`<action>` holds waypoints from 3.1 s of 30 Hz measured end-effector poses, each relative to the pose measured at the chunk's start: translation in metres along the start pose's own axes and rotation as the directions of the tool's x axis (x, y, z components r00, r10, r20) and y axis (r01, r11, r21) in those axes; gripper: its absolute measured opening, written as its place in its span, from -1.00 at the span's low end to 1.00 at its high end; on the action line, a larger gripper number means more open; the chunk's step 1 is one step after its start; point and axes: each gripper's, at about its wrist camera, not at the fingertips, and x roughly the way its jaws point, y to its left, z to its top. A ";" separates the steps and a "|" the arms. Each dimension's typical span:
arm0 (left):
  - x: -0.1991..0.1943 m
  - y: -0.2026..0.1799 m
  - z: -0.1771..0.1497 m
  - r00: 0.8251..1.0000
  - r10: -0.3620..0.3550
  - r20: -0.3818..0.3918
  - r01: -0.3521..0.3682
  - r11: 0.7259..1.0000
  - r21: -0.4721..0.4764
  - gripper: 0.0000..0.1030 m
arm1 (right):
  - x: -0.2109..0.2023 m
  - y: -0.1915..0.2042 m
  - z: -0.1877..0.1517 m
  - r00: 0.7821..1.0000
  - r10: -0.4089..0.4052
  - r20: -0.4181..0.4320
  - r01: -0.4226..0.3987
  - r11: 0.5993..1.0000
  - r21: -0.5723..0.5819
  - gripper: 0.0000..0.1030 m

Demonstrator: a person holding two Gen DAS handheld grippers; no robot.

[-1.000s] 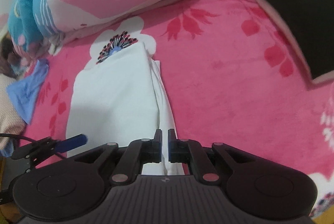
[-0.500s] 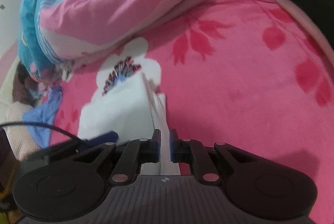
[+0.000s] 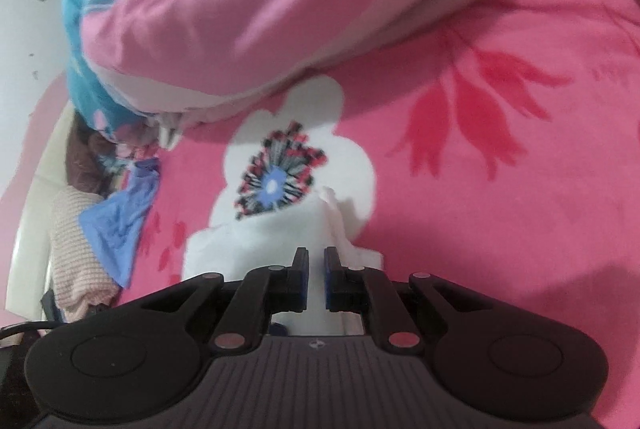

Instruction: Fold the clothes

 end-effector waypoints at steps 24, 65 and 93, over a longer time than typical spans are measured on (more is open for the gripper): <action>0.000 -0.002 0.005 0.999 0.015 0.039 -0.014 1.000 -0.017 -0.22 | 0.019 0.016 0.008 0.999 -0.044 -0.011 0.042 0.994 -0.104 -0.95; -0.060 0.014 -0.003 0.988 0.041 0.152 -0.029 0.997 -0.078 -0.92 | -0.019 0.000 -0.067 0.994 0.005 -0.110 -0.010 0.999 -0.043 -1.00; -0.034 0.011 0.004 0.990 0.021 0.142 -0.011 0.997 -0.072 -0.92 | 0.019 -0.012 -0.032 0.996 0.073 -0.055 -0.074 0.997 -0.019 -0.97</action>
